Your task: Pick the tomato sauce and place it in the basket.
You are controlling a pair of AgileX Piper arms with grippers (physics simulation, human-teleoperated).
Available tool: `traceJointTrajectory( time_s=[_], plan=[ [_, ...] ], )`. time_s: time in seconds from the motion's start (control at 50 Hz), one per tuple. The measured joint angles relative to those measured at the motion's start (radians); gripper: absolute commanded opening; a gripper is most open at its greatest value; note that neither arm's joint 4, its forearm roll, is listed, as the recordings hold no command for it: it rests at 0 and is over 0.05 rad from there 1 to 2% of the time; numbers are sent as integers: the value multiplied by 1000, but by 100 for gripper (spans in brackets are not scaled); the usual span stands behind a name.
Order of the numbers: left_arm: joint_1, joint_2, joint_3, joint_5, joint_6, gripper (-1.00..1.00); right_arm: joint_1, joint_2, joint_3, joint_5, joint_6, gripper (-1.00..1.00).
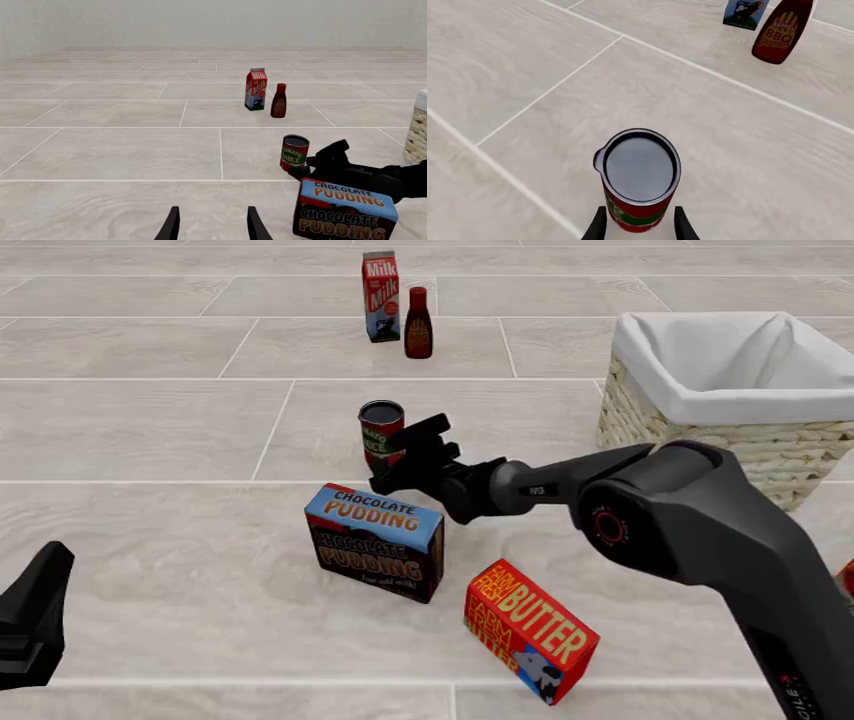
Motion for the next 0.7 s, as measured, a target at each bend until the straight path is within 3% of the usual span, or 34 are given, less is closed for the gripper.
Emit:
traceJointTrajectory(
  time_s=[0.7],
  plan=[
    [0,0,0,0,0,100,1,24,-52,37,4,100]
  ],
)
